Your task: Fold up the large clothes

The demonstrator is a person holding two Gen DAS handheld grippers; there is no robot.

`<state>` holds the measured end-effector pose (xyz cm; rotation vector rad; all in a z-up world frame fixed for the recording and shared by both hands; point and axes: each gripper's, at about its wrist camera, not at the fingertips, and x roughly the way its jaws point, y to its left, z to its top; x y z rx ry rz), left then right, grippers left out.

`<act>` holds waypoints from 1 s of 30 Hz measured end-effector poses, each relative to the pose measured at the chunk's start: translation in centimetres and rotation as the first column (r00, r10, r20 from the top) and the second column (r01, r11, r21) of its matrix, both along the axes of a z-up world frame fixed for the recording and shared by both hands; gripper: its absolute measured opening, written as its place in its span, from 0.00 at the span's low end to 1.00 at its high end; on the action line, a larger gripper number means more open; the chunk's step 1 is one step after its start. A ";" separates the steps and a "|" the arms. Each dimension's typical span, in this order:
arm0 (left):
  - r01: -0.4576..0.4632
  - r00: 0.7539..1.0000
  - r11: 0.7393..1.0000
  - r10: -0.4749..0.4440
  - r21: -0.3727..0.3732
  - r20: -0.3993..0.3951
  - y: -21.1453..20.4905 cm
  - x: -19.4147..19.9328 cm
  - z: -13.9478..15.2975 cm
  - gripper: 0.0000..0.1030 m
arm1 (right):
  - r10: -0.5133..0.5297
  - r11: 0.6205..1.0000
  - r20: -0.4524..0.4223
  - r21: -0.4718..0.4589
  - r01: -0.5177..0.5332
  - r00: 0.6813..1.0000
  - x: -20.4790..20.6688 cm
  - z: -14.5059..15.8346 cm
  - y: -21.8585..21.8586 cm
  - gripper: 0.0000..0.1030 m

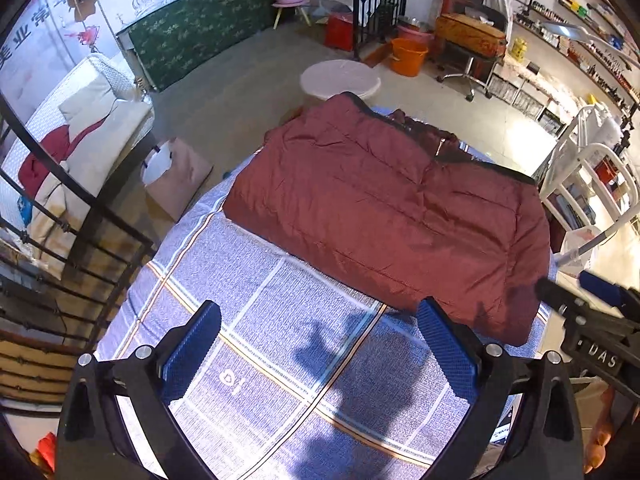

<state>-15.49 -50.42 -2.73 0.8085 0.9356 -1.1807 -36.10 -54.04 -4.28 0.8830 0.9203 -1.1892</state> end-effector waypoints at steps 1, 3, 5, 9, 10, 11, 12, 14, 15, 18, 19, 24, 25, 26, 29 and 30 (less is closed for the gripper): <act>-0.003 1.000 1.000 0.003 0.009 0.002 -0.4 -0.1 0.0 0.94 | -0.009 1.000 -0.019 -0.016 0.009 1.000 0.1 0.3 -0.1 0.74; -0.003 1.000 1.000 0.003 0.010 -0.006 -0.7 -0.2 0.3 0.94 | -0.021 0.999 -0.053 -0.031 0.020 0.998 0.2 1.1 -0.2 0.74; 0.002 1.000 1.000 -0.002 0.010 -0.006 -0.9 -0.5 0.6 0.94 | -0.026 0.999 -0.050 -0.046 0.024 0.998 0.0 1.8 -0.1 0.74; 0.010 0.998 0.999 -0.013 0.046 0.061 -1.1 -1.6 0.1 0.94 | -0.045 0.997 -0.042 -0.069 0.042 0.998 -0.4 2.5 -0.2 0.74; 0.014 0.998 0.999 -0.017 0.053 0.067 -1.2 -1.9 -0.1 0.94 | -0.046 0.997 -0.039 -0.067 0.043 0.998 -0.3 2.4 -0.2 0.74; 0.015 0.998 0.998 -0.019 0.056 0.061 -1.1 -2.0 -0.2 0.94 | -0.049 0.997 -0.043 -0.061 0.046 0.998 -0.4 2.3 -0.3 0.74; 0.012 0.998 0.998 -0.015 0.058 0.054 -1.1 -2.0 -0.2 0.94 | -0.055 0.997 -0.054 -0.051 0.052 0.997 -0.4 2.1 -0.4 0.74; 0.007 0.999 0.998 -0.010 0.063 0.041 -1.1 -2.1 -0.4 0.94 | -0.073 0.997 -0.090 -0.022 0.071 0.993 -0.4 1.5 -0.4 0.80; 0.006 0.999 0.998 -0.008 0.065 0.037 -1.0 -2.1 -0.5 0.94 | -0.077 0.997 -0.096 -0.007 0.077 0.992 -0.5 1.3 -0.4 0.87; -0.007 0.999 0.996 0.003 0.087 0.049 -0.9 -2.0 -1.0 0.94 | -0.100 0.995 -0.072 -0.009 0.100 0.992 -0.9 1.2 -0.1 0.87; -0.014 0.999 0.995 0.009 0.095 0.052 -0.9 -2.0 -1.2 0.94 | -0.107 0.994 -0.069 -0.011 0.106 0.992 -1.1 1.2 -0.1 0.87; -0.036 0.999 0.996 0.033 0.086 0.031 -0.5 -1.7 -1.3 0.94 | -0.104 0.995 -0.086 -0.003 0.104 0.991 -1.3 0.9 -0.1 0.87; -0.037 0.999 0.996 0.034 0.083 0.036 -0.4 -1.8 -1.3 0.94 | -0.105 0.994 -0.085 -0.001 0.105 0.991 -1.3 0.9 -0.2 0.87; -0.036 0.999 0.996 0.033 0.082 0.043 -0.3 -1.8 -1.4 0.94 | -0.105 0.994 -0.087 0.002 0.105 0.991 -1.3 0.8 -0.2 0.87; -0.038 0.997 0.996 0.032 0.082 0.067 -0.1 -2.0 -1.3 0.94 | -0.099 0.995 -0.092 -0.006 0.099 0.991 -1.2 1.0 0.0 0.87; -0.041 0.997 0.996 0.036 0.079 0.063 0.0 -2.0 -1.3 0.94 | -0.098 0.995 -0.092 -0.015 0.097 0.991 -1.2 1.1 0.1 0.87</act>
